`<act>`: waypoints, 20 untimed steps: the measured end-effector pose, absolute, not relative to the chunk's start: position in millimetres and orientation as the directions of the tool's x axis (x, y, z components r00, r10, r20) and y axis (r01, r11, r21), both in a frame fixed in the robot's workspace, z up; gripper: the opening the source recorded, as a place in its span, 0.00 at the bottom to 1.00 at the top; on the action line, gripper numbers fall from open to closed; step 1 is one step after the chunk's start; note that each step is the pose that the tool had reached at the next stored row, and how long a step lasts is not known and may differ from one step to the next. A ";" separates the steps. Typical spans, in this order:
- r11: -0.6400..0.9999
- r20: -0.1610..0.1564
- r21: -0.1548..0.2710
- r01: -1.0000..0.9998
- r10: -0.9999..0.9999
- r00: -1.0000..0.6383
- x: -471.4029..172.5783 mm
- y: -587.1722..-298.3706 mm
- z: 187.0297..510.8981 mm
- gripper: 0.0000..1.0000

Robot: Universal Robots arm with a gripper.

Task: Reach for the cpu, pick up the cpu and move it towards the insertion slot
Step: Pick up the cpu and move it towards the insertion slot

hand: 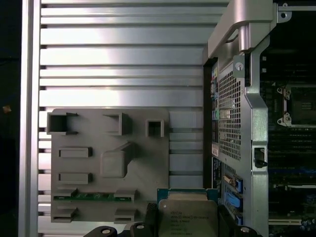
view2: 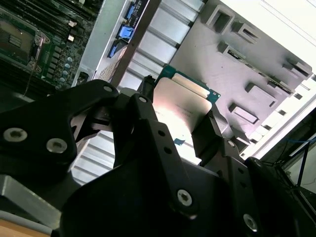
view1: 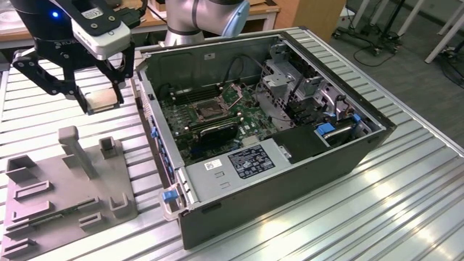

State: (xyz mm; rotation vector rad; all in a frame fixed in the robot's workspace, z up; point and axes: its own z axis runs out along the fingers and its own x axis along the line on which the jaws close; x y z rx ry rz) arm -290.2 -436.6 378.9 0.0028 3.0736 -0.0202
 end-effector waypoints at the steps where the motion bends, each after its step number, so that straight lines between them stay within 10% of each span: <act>1: 1.000 -0.068 -0.013 0.002 0.001 -0.998 -287.4 -436.6 378.9 0.55; 20: 1.000 -0.063 -0.012 0.002 0.001 -0.998 -271.8 -436.6 378.9 0.55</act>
